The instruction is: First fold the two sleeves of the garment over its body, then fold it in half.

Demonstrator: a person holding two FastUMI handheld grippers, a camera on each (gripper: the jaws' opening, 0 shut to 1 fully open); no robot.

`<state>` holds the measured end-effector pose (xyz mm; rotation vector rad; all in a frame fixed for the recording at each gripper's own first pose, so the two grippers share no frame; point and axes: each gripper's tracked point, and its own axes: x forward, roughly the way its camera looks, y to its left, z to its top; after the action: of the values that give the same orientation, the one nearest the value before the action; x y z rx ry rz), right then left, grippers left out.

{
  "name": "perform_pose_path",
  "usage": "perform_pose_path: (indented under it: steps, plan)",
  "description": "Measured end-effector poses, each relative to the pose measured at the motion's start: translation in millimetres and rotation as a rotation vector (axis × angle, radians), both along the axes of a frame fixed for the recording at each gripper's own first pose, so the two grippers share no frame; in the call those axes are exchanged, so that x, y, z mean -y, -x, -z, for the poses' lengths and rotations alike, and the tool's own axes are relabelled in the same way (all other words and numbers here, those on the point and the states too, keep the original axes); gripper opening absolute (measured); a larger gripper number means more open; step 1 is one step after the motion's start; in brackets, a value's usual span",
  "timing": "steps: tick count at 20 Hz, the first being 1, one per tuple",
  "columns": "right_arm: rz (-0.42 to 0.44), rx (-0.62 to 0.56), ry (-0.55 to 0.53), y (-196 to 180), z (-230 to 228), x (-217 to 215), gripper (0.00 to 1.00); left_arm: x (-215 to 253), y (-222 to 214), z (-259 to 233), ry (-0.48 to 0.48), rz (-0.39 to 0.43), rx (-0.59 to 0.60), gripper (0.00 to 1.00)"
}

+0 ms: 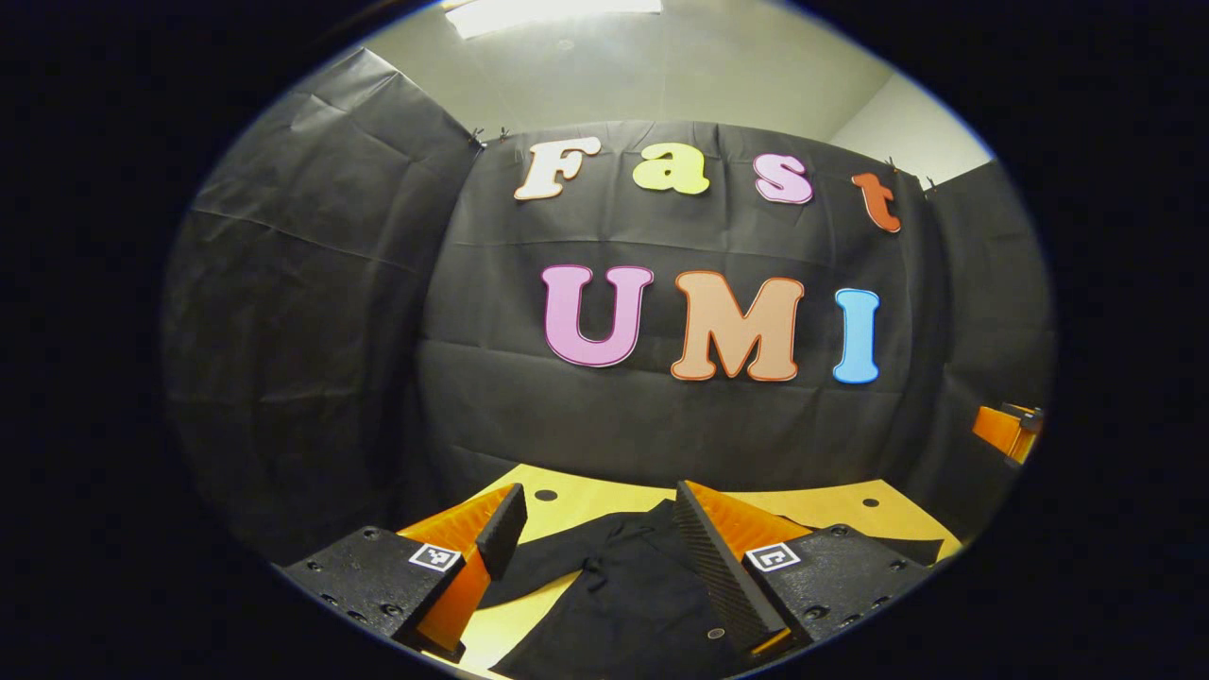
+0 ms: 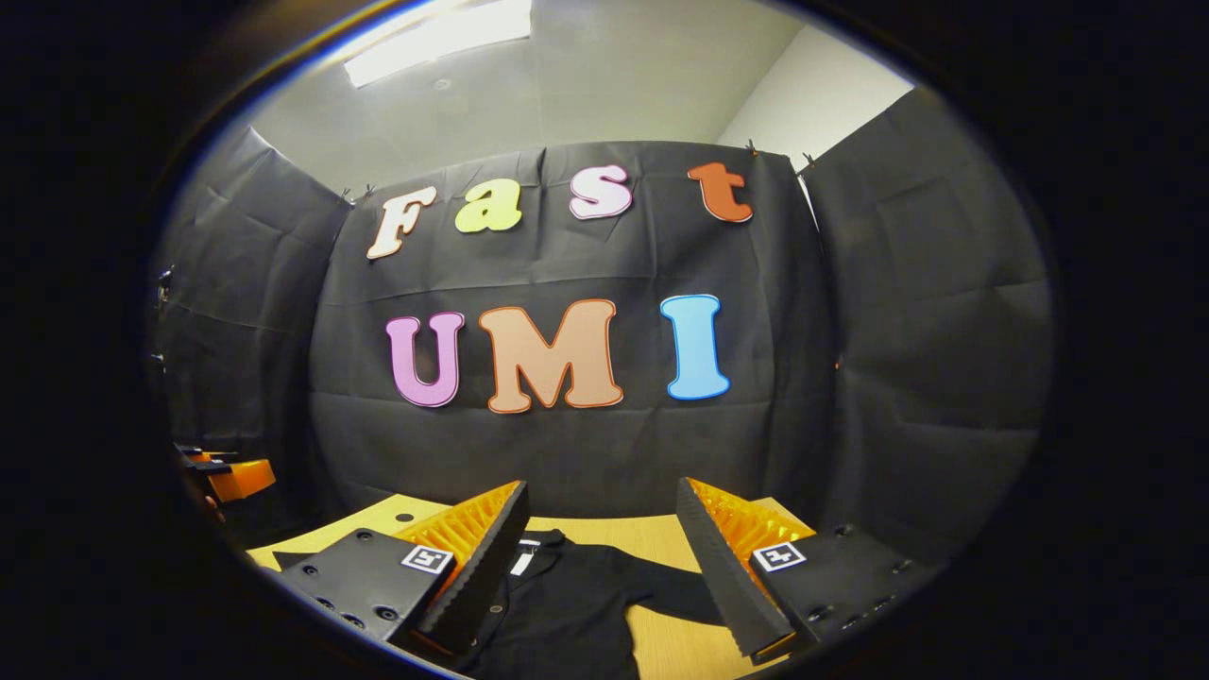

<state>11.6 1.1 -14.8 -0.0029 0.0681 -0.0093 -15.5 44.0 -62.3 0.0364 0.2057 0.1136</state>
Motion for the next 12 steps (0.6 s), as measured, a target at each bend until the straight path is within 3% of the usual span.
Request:
perform_pose_path:
  steps: [12]
  plan:
    - [-0.009, -0.033, 0.026, 5, 13, 5, 0.99, 4, 4, -2, -0.017, 0.006, 0.009, 0.93]
